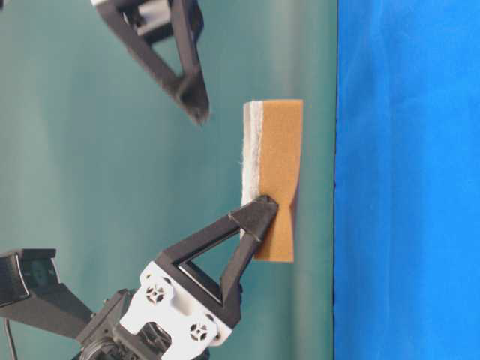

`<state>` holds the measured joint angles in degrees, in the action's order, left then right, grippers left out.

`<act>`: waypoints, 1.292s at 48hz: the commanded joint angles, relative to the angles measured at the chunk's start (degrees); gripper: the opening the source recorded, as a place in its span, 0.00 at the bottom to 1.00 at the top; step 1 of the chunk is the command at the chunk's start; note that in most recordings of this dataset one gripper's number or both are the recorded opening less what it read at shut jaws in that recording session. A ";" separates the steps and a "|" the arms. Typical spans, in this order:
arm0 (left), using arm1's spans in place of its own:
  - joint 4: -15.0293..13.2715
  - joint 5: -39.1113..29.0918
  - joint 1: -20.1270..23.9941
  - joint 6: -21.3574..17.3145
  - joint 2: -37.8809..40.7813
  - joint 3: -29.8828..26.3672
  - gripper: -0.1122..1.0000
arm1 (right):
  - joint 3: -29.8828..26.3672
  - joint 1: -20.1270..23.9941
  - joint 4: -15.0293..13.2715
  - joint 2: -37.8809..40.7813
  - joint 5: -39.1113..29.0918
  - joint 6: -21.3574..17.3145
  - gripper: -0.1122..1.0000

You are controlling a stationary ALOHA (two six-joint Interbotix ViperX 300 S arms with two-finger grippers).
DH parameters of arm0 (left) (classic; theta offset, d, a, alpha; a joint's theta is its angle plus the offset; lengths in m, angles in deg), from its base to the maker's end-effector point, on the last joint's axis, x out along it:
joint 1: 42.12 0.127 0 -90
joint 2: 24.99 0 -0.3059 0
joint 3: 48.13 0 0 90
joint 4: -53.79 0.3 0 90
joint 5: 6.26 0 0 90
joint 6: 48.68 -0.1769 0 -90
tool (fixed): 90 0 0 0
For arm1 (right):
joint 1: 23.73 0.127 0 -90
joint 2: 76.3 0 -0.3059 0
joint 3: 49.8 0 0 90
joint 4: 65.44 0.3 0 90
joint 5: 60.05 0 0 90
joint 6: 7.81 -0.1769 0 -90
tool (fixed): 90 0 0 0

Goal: Hand over the sponge with the left arm and wipe it with the right arm.
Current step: 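Lift the sponge with the left gripper and carry it toward the right gripper, then close the right gripper on the sponge's free end beside the left gripper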

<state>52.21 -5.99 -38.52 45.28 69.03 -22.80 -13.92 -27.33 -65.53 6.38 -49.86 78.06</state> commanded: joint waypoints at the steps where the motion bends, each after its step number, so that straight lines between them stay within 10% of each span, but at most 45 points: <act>1: -0.09 0.18 0.18 -0.09 -1.05 -0.44 0.46 | -2.81 0.09 -0.09 1.23 0.44 0.00 0.74; 49: 0.00 0.09 0.44 -0.18 -1.14 -0.35 0.43 | -8.17 -0.62 -0.18 12.66 -4.31 0.26 0.73; 62: 0.09 -0.26 0.44 -0.26 -1.05 -0.44 0.34 | -8.35 -0.62 -1.41 12.57 -6.33 0.79 0.34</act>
<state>52.21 -6.87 -38.16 45.10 69.12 -22.53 -21.13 -27.86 -66.59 19.48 -55.04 78.67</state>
